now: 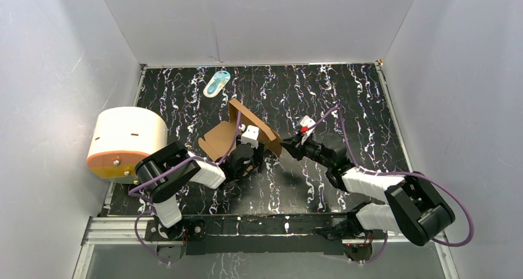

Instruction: Fold the paper box

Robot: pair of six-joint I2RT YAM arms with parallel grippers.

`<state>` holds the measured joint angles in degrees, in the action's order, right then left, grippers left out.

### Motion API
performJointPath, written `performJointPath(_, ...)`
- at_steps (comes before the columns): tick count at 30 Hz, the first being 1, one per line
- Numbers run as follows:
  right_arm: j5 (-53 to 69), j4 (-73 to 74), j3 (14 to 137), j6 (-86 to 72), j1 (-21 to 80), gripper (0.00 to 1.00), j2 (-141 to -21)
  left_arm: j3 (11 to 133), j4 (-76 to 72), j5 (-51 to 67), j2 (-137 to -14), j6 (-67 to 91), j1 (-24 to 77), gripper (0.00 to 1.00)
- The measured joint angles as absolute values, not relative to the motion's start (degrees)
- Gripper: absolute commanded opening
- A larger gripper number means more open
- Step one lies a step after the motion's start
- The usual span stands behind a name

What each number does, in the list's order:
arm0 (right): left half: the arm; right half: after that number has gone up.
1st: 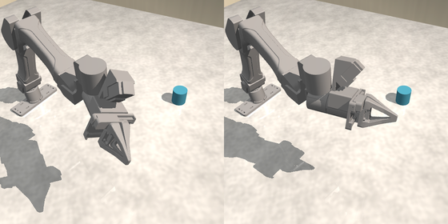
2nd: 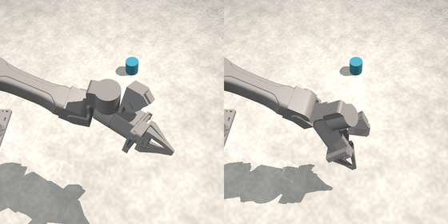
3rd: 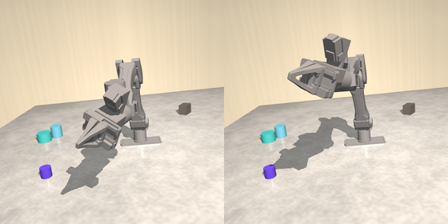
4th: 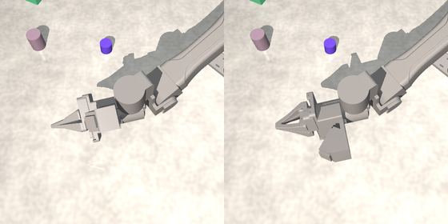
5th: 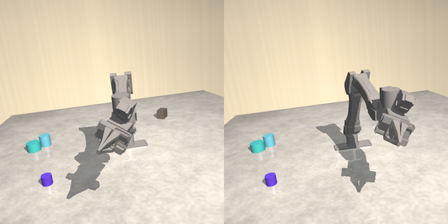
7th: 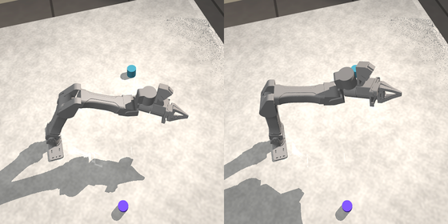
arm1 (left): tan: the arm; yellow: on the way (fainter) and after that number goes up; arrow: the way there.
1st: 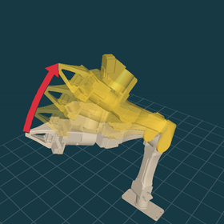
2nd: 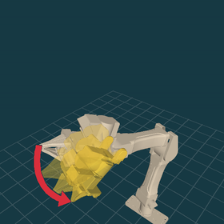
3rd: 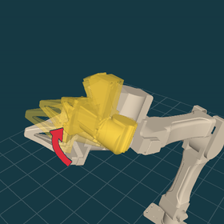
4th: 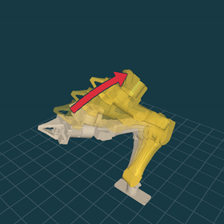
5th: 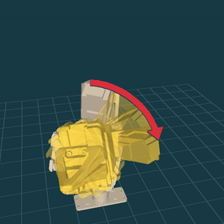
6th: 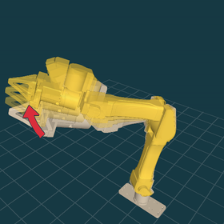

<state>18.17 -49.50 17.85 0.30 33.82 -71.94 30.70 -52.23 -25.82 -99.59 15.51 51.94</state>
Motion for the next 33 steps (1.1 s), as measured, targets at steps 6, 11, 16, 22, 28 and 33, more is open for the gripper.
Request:
performJointPath(6, 15.29, -44.29, 19.29, 0.73, 33.82, 0.32, -66.41, 30.06, -52.95, -24.53, -100.6, 17.39, 51.24, 0.54)
performJointPath(11, 9.13, -40.21, 20.82, 1.98, 33.8, 0.3, -66.37, 28.93, -55.02, -23.35, -100.57, 18.55, 50.41, 0.54)
performJointPath(16, 6.74, -37.98, 24.51, 3.66, 33.78, 0.27, -72.38, 27.94, -57.01, -21.76, -100.57, 20.12, 49.04, 0.53)
performJointPath(22, 6.92, -35.7, 25.96, 4.67, 33.76, 0.38, -74.56, 27.22, -58.37, -20.27, -100.57, 21.26, 47.94, 0.53)
performJointPath(28, 7.55, -34.39, 25.93, 4.78, 33.71, 0.43, -65.95, 26.63, -59.55, -19.25, -100.57, 22.15, 47.07, 0.55)
performJointPath(33, 4.36, -34.28, 26.02, 4.82, 31.4, 0.42, -65.78, 25.32, -59.35, -17.65, -99.0, 21.63, 46.92, 0.66)
